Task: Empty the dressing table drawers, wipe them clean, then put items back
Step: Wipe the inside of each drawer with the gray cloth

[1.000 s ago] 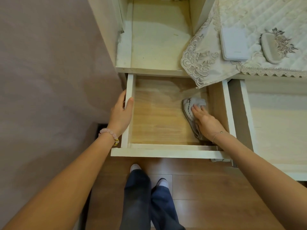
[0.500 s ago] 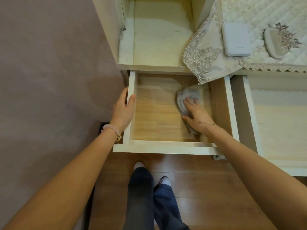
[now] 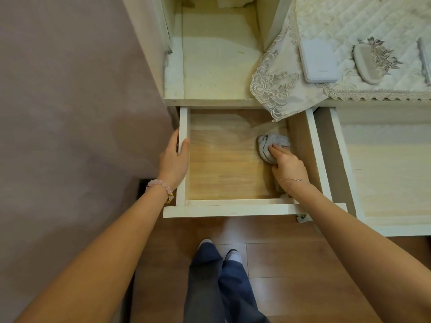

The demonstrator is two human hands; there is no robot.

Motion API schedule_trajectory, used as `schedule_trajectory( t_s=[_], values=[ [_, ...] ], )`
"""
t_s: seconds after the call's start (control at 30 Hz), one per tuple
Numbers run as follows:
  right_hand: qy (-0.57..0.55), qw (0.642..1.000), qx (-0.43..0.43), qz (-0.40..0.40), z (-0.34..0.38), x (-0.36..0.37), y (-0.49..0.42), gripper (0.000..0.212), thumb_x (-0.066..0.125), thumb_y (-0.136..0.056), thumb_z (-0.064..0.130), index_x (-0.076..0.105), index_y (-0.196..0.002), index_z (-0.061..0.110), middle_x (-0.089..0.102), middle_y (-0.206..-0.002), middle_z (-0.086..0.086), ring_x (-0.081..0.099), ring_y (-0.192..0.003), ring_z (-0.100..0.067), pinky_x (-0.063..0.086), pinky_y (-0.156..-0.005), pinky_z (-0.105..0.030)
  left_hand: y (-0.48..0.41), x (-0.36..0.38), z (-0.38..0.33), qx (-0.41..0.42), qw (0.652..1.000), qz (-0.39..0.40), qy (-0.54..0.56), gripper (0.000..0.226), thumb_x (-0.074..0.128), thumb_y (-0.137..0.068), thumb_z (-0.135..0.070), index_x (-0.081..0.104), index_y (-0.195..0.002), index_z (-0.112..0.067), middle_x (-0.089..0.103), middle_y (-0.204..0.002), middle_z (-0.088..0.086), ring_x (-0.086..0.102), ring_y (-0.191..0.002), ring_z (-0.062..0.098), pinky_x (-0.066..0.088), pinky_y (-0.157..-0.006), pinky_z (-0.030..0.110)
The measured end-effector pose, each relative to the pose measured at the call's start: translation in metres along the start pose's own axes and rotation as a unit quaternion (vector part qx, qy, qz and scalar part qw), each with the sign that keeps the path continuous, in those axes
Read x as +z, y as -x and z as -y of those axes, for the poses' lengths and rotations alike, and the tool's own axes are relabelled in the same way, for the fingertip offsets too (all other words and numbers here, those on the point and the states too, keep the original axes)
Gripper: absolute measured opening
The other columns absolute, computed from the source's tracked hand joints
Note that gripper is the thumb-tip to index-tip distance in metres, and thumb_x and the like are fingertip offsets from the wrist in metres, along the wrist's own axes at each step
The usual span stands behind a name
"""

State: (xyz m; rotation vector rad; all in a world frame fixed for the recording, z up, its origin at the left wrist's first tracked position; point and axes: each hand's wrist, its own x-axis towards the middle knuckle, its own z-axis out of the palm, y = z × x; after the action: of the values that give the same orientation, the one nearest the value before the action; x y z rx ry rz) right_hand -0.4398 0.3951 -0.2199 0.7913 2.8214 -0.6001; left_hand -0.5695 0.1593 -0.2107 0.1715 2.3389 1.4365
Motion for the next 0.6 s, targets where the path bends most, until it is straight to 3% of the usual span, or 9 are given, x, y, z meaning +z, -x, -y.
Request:
schedule_trajectory(
  t_s=[0.13,0.27,0.37,0.47,0.6],
  values=[
    [-0.088,0.995,0.044,-0.033,0.007,-0.021,0.009,0.050,0.050,-0.088,0.002,0.047,-0.134,0.019,0.055,-0.132,-0.011,0.052,-0.118,-0.033,0.041,-0.099,-0.038,0.004,-0.001,-0.008,0.003,1.000,0.008,-0.008,0.047,0.033,-0.102,-0.032,0.025,-0.147,-0.023,0.036,-0.147,-0.004,0.031,-0.134,0.014,0.026,-0.099,0.022],
    [-0.123,0.989,0.035,-0.076,0.018,-0.055,0.034,0.049,0.051,-0.085,0.000,0.052,-0.131,0.017,0.060,-0.125,-0.009,0.055,-0.113,-0.028,0.041,-0.091,-0.030,0.007,-0.006,-0.020,0.005,0.999,0.042,-0.031,0.046,0.031,-0.102,-0.028,0.023,-0.147,-0.020,0.038,-0.141,-0.007,0.033,-0.124,0.004,0.025,-0.092,0.016],
    [-0.144,0.984,0.039,-0.094,0.021,-0.076,0.061,0.050,0.052,-0.085,0.001,0.052,-0.131,0.020,0.061,-0.125,-0.005,0.055,-0.113,-0.025,0.037,-0.087,-0.023,0.008,-0.017,-0.025,0.005,0.994,0.072,-0.085,0.048,0.035,-0.101,-0.027,0.025,-0.147,-0.019,0.041,-0.144,0.002,0.038,-0.132,0.021,0.030,-0.100,0.026],
    [-0.173,0.977,0.057,-0.113,0.018,-0.090,0.085,0.052,0.052,-0.083,-0.002,0.052,-0.131,0.019,0.060,-0.126,-0.004,0.054,-0.115,-0.023,0.037,-0.088,-0.020,0.026,-0.028,-0.042,0.078,0.975,0.032,-0.206,0.049,0.039,-0.099,-0.027,0.028,-0.146,-0.017,0.036,-0.148,0.005,0.033,-0.136,0.023,0.029,-0.109,0.038],
    [-0.205,0.964,0.098,-0.136,0.009,-0.100,0.113,0.051,0.052,-0.084,-0.002,0.052,-0.131,0.017,0.060,-0.127,-0.006,0.054,-0.116,-0.023,0.038,-0.093,-0.022,0.059,-0.034,-0.070,0.240,0.912,0.023,-0.332,0.048,0.044,-0.097,-0.024,0.035,-0.142,-0.011,0.040,-0.145,0.007,0.035,-0.135,0.023,0.026,-0.110,0.038]
  ],
)
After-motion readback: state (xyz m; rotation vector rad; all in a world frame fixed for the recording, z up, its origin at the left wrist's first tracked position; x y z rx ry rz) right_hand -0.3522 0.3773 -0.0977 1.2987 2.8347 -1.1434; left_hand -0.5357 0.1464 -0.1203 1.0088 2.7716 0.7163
